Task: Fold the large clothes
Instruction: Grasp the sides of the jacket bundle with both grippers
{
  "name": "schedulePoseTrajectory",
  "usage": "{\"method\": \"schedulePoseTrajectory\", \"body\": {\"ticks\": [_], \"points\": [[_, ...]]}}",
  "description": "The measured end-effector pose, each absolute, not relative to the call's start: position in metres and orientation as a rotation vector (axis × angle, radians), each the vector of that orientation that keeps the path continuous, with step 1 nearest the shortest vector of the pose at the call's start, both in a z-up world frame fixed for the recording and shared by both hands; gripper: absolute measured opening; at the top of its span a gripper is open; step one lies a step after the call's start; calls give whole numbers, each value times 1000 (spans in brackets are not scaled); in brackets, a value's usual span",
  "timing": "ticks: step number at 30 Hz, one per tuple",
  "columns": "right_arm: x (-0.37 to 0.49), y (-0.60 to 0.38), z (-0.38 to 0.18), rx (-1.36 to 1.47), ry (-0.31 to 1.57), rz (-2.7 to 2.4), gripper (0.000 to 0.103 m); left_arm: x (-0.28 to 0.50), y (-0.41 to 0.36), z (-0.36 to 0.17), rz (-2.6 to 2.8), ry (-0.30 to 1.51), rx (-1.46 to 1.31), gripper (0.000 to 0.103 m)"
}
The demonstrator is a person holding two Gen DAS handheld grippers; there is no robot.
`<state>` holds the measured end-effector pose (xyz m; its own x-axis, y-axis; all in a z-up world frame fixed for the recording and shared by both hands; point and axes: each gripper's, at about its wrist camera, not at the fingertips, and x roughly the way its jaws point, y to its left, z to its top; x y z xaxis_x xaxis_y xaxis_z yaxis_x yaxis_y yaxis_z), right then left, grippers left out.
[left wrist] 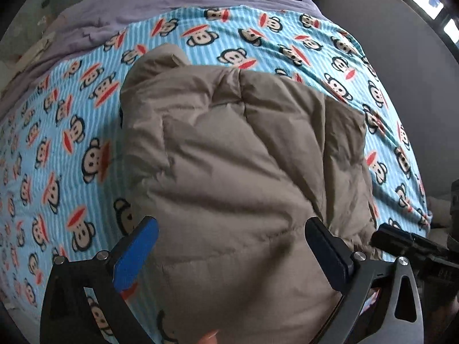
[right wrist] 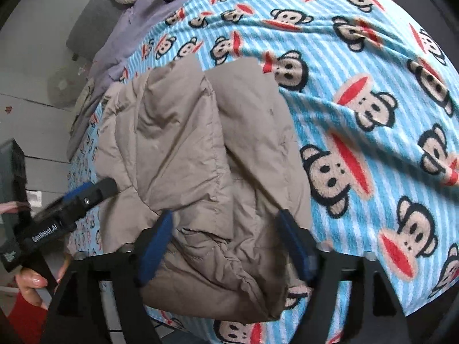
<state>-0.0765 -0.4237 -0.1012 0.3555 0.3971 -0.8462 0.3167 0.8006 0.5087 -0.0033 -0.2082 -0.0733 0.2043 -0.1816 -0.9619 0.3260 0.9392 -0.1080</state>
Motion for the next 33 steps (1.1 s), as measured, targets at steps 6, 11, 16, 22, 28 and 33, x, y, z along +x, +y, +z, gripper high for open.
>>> {"method": "schedulePoseTrajectory", "body": {"ticks": [6, 11, 16, 22, 28, 33], "points": [[-82, -440, -107, 730, 1225, 105, 102, -9, -185, -82, -349, 1370, 28, 102], [-85, -453, -118, 800, 1219, 119, 103, -12, -173, -85, -343, 1374, 18, 102], [-73, -461, -133, 874, 1282, 172, 103, -7, -152, -86, -391, 1404, -97, 102], [-50, -478, -147, 908, 1288, 159, 103, 14, -103, -99, -408, 1435, -317, 102], [-38, -488, -161, 1044, 1261, 257, 103, 23, -79, -128, -493, 1489, -537, 102], [-15, -483, -160, 894, 1311, 318, 103, 31, -84, -153, -625, 1512, -627, 102]]}}
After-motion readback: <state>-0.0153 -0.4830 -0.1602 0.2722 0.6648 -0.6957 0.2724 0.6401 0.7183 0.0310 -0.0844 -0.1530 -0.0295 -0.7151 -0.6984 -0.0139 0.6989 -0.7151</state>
